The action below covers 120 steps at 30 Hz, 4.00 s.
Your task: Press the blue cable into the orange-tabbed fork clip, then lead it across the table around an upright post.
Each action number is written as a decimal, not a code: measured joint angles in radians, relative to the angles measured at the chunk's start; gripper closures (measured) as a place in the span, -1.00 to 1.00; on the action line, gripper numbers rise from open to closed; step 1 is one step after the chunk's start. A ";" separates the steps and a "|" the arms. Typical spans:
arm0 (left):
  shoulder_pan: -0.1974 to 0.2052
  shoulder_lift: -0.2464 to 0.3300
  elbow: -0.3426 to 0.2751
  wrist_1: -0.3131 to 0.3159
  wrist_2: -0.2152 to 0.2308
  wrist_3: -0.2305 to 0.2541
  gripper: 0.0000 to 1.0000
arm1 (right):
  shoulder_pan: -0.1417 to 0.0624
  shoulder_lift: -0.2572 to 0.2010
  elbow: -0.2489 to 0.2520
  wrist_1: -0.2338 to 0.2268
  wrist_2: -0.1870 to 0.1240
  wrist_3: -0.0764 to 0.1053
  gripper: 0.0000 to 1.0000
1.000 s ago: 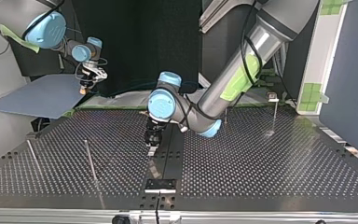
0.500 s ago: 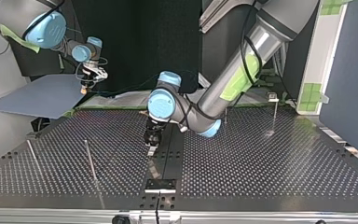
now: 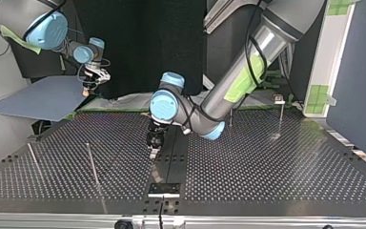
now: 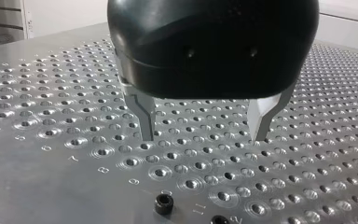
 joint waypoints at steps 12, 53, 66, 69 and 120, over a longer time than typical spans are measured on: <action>-0.011 0.054 0.000 -0.026 0.045 0.064 -0.99 | 0.003 0.000 0.000 0.002 -0.005 0.000 1.00; -0.113 0.209 0.140 -0.399 0.277 0.103 -0.99 | 0.016 0.000 -0.001 0.022 -0.009 0.000 1.00; -0.114 0.209 0.140 -0.422 0.260 0.122 -0.99 | 0.022 0.000 -0.001 0.023 -0.009 0.000 1.00; -0.114 0.210 0.140 -0.440 0.238 0.140 -0.99 | 0.023 0.000 -0.001 0.022 -0.009 0.000 1.00; -0.123 0.211 0.139 -0.554 -0.015 0.319 -0.99 | 0.067 -0.028 -0.002 0.044 -0.005 -0.042 1.00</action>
